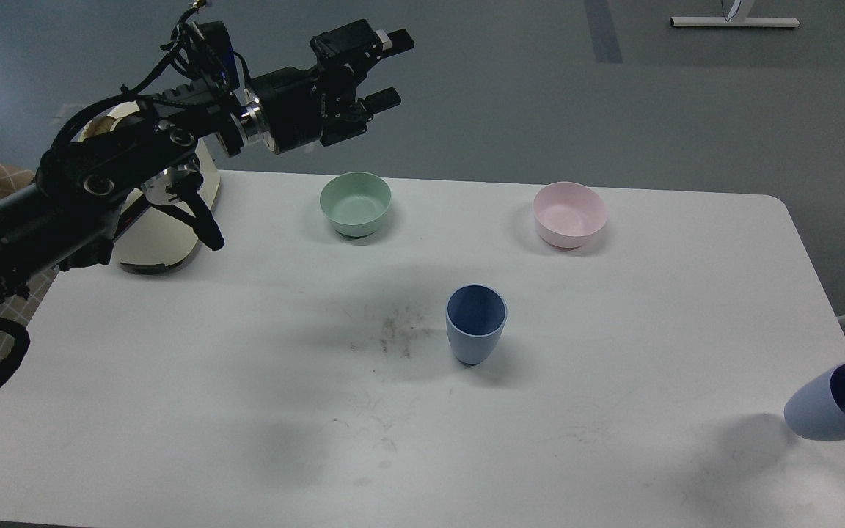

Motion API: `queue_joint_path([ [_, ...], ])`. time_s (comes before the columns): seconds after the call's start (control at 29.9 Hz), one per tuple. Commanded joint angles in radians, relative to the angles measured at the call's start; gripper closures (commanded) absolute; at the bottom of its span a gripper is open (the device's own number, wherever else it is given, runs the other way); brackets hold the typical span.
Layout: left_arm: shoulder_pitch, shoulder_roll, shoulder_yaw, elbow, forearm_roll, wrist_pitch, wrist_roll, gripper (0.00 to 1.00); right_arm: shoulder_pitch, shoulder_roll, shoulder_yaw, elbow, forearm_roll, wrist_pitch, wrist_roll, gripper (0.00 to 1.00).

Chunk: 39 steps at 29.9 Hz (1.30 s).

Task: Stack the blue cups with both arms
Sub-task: 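Grasp and lift the corner blue cup with the right gripper, then lower the held cup into the centered blue cup with the right gripper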

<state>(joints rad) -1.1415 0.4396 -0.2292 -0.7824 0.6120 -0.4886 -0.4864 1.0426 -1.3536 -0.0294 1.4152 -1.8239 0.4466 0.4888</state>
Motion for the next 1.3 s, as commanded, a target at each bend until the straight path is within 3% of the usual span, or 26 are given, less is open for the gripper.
queue_joint_path([
  [0.0,0.000,-0.004,0.001,0.000,0.000,0.000,0.002,0.04,0.101,-0.004,0.000,0.028,-0.003,0.012,0.000,1.00],
  [0.17,-0.001,-0.002,0.001,0.000,0.000,0.000,0.000,0.04,0.203,0.077,-0.001,0.004,-0.014,0.042,0.000,1.00],
  [0.57,-0.001,0.014,0.001,0.000,0.000,0.000,0.002,0.04,0.395,0.444,-0.017,-0.177,0.008,0.042,0.000,1.00],
  [0.8,0.000,0.018,0.001,0.002,0.002,0.000,0.002,0.04,0.522,0.631,-0.122,-0.191,0.283,0.042,0.000,1.00],
  [1.27,0.000,0.039,0.001,0.003,0.002,0.000,0.002,0.04,0.550,0.827,-0.237,-0.219,0.336,0.042,0.000,1.00],
])
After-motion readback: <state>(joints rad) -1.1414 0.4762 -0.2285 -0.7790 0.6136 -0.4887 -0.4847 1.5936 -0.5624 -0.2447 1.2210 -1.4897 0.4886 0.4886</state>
